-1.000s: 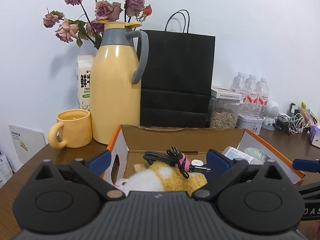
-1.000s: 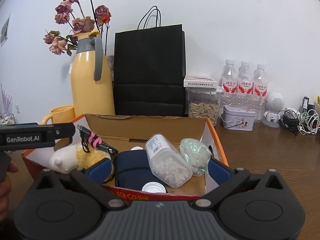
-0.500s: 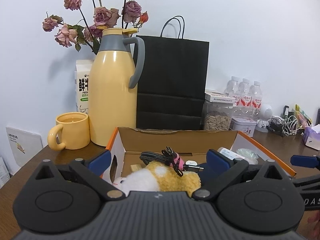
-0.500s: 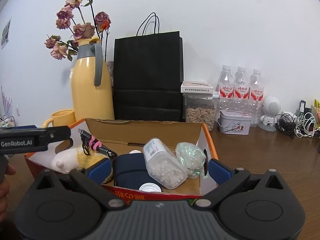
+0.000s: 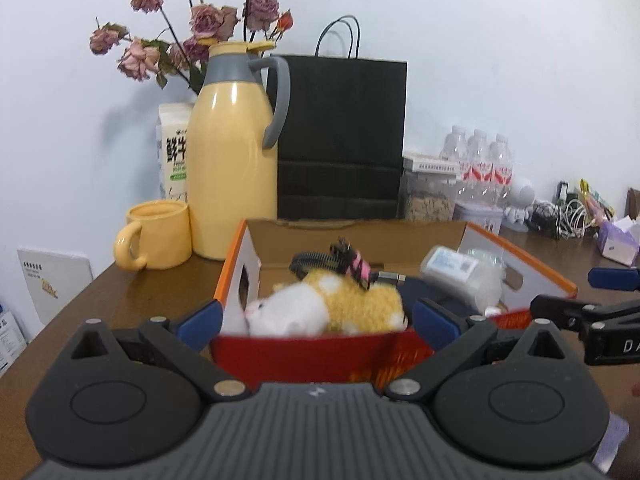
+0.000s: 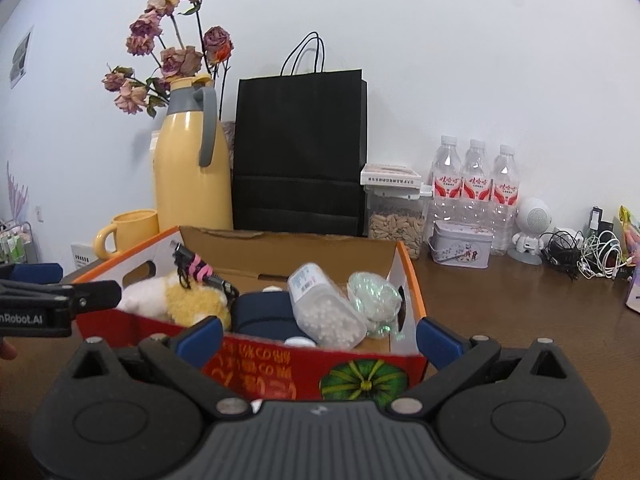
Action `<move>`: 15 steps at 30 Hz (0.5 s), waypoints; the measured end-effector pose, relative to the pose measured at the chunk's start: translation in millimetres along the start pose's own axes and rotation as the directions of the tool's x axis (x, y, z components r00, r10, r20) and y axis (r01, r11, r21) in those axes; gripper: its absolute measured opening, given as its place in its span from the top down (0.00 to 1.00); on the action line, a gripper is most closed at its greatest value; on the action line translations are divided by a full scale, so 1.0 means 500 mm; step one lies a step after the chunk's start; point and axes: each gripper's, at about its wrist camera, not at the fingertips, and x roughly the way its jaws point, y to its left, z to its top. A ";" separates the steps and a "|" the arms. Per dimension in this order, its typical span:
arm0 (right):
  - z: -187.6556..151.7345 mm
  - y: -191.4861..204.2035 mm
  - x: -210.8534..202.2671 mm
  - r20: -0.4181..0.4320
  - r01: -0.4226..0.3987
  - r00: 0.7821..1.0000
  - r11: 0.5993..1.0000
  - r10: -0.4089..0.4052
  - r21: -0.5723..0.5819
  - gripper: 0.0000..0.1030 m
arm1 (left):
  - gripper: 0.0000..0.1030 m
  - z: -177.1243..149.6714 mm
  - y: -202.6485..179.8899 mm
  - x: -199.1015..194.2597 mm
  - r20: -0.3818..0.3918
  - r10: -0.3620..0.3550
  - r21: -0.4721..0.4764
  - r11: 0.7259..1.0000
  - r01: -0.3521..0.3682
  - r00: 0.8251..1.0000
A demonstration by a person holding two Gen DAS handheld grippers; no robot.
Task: Organize objects
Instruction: 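Grasp another white cap with the right tool while the left tool grasps the red flower clip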
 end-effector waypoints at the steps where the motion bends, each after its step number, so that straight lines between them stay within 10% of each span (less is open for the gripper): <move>1: -0.005 0.001 -0.003 -0.006 -0.001 1.000 1.000 0.001 -0.002 0.00 | 0.00 -0.005 0.002 -0.002 -0.012 0.001 0.000 1.000 -0.001 1.000; 15: -0.070 0.020 -0.011 -0.154 -0.035 0.988 0.999 0.035 0.000 0.02 | 0.00 -0.037 0.031 -0.041 -0.048 0.017 -0.021 1.000 -0.019 0.999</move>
